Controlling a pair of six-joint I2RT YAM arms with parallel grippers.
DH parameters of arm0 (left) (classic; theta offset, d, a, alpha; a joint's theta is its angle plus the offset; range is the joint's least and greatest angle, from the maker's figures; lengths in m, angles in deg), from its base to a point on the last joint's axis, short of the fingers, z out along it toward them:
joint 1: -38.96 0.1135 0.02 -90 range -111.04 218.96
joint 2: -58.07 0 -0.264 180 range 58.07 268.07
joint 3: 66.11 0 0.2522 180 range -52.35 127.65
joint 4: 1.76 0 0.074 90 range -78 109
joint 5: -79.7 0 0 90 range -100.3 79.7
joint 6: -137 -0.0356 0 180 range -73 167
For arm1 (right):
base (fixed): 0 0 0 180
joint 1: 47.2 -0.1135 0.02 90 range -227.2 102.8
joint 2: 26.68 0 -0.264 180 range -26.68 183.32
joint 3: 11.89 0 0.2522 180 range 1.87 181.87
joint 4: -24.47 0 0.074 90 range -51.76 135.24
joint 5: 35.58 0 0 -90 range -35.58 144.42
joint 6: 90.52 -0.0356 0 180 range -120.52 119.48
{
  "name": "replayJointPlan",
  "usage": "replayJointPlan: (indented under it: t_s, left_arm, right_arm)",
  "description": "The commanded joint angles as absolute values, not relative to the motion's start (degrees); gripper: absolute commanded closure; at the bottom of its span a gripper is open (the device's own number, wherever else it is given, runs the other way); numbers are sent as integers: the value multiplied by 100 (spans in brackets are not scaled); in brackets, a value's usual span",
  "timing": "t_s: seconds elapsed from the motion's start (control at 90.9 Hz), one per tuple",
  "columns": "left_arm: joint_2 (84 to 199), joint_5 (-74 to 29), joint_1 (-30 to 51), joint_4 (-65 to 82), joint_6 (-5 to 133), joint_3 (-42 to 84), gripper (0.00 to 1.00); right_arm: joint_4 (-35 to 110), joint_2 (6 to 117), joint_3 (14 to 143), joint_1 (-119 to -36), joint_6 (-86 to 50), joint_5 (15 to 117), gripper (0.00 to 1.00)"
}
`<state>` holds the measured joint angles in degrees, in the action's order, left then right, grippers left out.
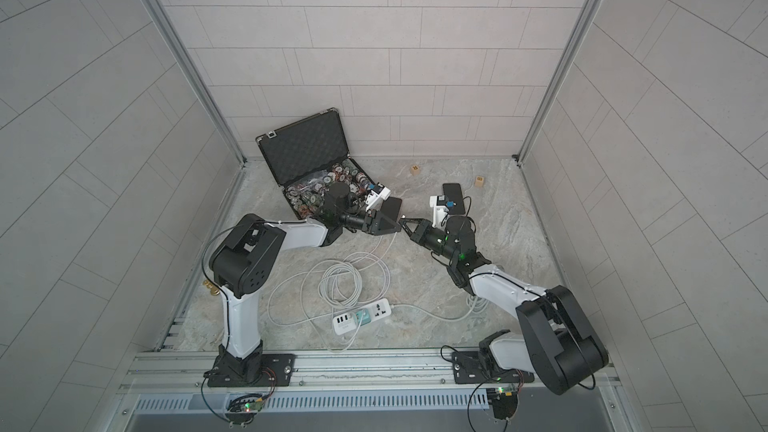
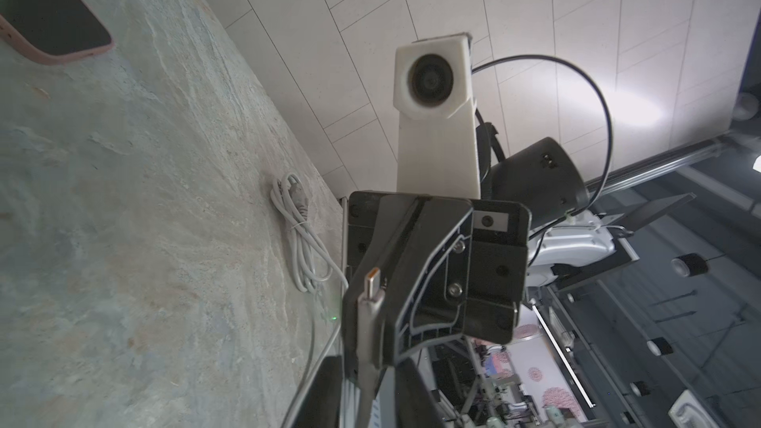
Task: Plug the charging cable into the phone
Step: Pick up the charging cable from the center of the board, then pick up the phone at the center of the board.
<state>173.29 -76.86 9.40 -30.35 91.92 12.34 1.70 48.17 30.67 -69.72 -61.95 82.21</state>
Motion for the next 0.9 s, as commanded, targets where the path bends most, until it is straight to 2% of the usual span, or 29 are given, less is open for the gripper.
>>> replayJointPlan:
  t_s: [0.0, 0.121, 0.286, 0.352, 0.396, 0.484, 0.506, 0.528, 0.55, 0.671, 0.892]
  left_arm:
    - [17238, -7649, 907, -2267, 8582, 1422, 100]
    - [17089, -7532, 908, -1549, 7981, 1410, 100]
    - [17002, -7144, 903, -146, 7023, 1669, 100]
    - [16997, -6969, 908, 479, 6681, 1843, 100]
    - [16989, -6879, 903, 691, 6583, 1895, 100]
    - [16978, -6659, 875, 889, 6503, 1934, 100]
    - [16980, -6590, 852, 1047, 6423, 1978, 100]
    - [16983, -6533, 819, 1201, 6286, 2028, 100]
    - [16975, -6464, 787, 1376, 6158, 2074, 100]
    - [16944, -6135, 567, 1879, 5797, 2176, 100]
    - [16955, -5602, 269, 2617, 5232, 2397, 100]
  right_arm:
    - [-111, 4895, 3085, -6964, -6212, 8404, 91]
    - [109, 4878, 3157, -6870, -6063, 8451, 83]
    - [1166, 4816, 3515, -6538, -5518, 8499, 52]
    - [2097, 4793, 3910, -6335, -4948, 8358, 46]
    - [3025, 4786, 4272, -6224, -4402, 7945, 40]
    - [4614, 4969, 5012, -6087, -3362, 6462, 27]
    - [4887, 5047, 5157, -6066, -3160, 6084, 21]
    - [5129, 5130, 5297, -6054, -3022, 5609, 8]
    - [5358, 5227, 5470, -6033, -2933, 5233, 2]
    - [6013, 6023, 6217, -5886, -2476, 4052, 0]
    - [7005, 7687, 7835, -5661, -2146, 3815, 0]
